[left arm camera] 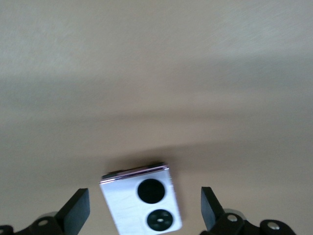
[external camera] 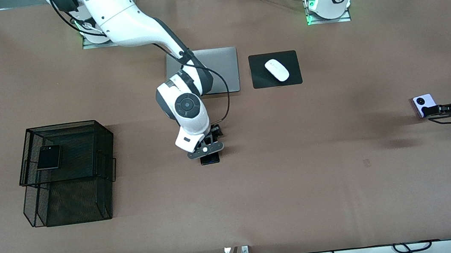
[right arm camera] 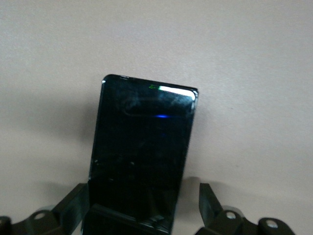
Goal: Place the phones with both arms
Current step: 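Place the slab phone in the basket while the left gripper grasps the white phone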
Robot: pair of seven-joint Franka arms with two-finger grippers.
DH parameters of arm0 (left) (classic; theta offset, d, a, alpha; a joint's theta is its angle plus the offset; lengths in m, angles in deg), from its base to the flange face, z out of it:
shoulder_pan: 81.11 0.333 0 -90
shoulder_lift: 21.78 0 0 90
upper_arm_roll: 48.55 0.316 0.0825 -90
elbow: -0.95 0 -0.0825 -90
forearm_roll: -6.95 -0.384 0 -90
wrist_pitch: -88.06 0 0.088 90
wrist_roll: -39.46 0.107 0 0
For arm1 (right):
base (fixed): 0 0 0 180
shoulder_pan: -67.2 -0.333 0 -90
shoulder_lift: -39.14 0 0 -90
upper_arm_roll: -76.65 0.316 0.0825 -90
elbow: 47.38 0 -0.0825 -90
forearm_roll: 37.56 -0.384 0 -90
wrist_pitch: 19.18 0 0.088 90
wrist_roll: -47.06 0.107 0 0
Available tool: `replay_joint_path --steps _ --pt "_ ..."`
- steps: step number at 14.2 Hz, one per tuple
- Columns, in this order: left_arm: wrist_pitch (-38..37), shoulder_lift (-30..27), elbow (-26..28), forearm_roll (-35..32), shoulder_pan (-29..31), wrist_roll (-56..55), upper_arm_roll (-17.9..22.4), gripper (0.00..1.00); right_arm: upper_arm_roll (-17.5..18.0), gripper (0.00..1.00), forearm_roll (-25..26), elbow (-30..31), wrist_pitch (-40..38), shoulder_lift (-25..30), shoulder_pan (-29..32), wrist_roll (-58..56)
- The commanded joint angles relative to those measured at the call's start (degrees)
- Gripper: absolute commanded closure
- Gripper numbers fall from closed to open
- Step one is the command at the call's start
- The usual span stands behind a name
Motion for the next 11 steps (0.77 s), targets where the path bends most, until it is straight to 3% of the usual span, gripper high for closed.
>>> replay_joint_path --steps 1,11 --pt "0.84 1.10 -0.01 -1.22 0.97 0.65 -0.22 0.00 -0.14 0.00 0.50 -0.61 2.69 -1.39 -0.40 3.04" --pt "-0.65 0.92 2.98 -1.13 1.32 -4.89 -0.13 0.00 -0.14 0.03 -0.56 -0.70 2.87 -1.92 -0.40 4.98"
